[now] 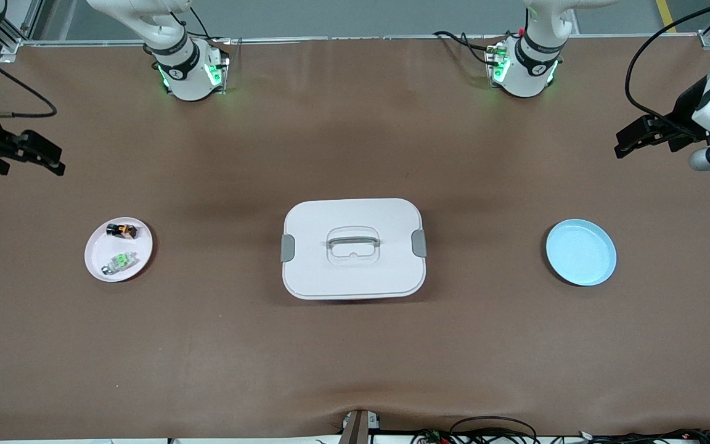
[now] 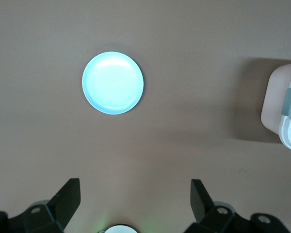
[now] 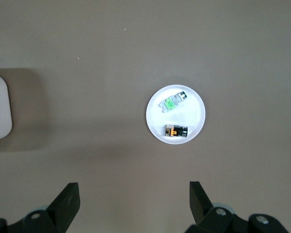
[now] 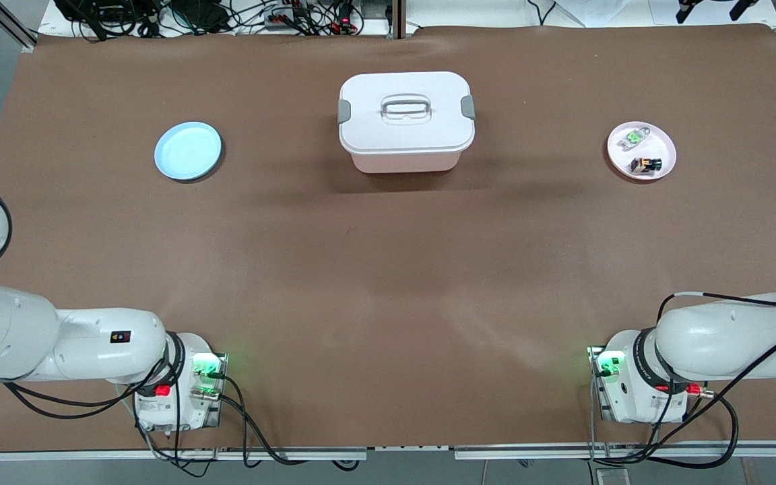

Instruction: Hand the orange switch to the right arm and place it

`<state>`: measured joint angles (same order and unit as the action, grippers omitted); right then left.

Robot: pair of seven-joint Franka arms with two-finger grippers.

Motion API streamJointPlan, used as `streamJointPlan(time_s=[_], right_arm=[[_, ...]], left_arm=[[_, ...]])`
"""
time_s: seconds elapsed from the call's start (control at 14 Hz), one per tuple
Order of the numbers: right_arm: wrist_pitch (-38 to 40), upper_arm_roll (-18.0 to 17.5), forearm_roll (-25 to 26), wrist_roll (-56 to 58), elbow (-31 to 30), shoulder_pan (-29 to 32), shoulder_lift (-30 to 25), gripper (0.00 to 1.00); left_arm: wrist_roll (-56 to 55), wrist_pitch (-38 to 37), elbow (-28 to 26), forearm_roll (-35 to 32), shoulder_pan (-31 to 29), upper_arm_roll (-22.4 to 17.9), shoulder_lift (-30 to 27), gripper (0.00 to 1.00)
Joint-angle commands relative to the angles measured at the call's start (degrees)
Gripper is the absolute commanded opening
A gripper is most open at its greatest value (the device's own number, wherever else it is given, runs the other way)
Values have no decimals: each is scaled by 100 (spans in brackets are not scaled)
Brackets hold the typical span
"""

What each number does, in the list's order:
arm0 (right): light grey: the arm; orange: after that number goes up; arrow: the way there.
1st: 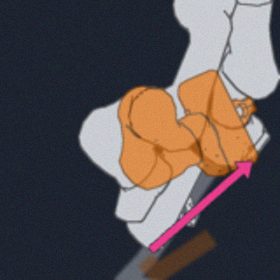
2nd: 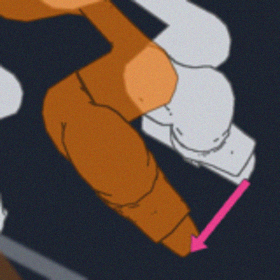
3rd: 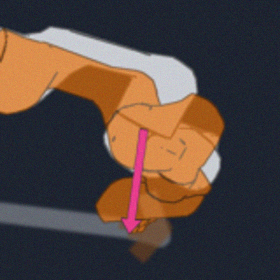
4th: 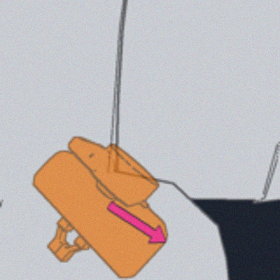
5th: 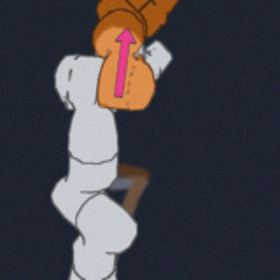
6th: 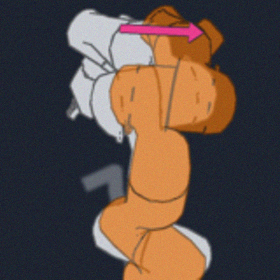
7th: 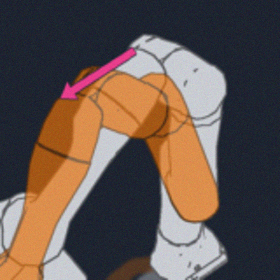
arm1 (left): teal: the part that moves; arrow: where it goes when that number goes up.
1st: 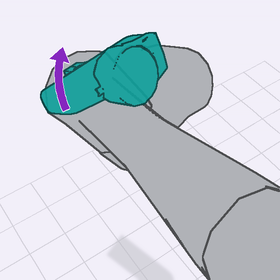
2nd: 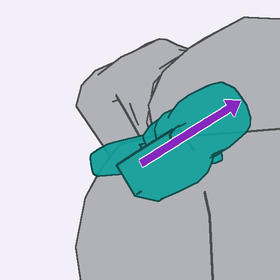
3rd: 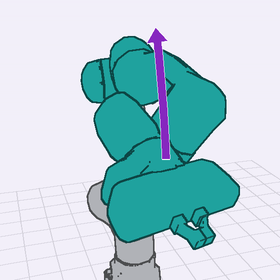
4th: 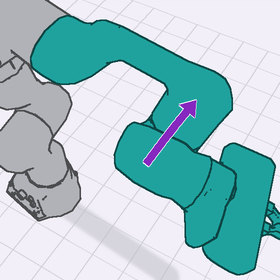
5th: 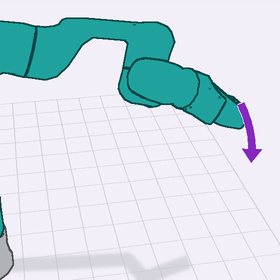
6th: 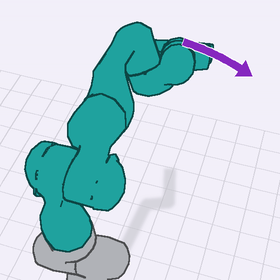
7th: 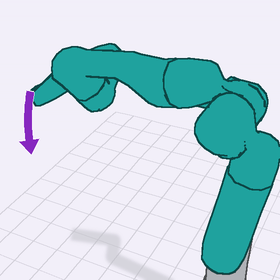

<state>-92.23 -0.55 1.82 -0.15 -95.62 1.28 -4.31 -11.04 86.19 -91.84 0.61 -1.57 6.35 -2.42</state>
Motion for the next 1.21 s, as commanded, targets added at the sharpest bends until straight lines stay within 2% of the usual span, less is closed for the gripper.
streamJointPlan(time_s=[0.0,0.5,1.0,1.14], right_arm=[[-137,-16,-59,-117,-598,47,-631,100],[239,-15,-200,-152,-660,197,-1098,100],[294,-25,-200,-170,-432,188,-932,100],[276,-16,-191,-152,-432,206,-897,100]], left_arm=[[146,-190,96,-113,-2,24,-83,100],[752,-191,113,-570,16,173,-74,100],[779,-182,385,-456,-28,147,5,100],[770,-182,447,-246,-28,129,75,100]])
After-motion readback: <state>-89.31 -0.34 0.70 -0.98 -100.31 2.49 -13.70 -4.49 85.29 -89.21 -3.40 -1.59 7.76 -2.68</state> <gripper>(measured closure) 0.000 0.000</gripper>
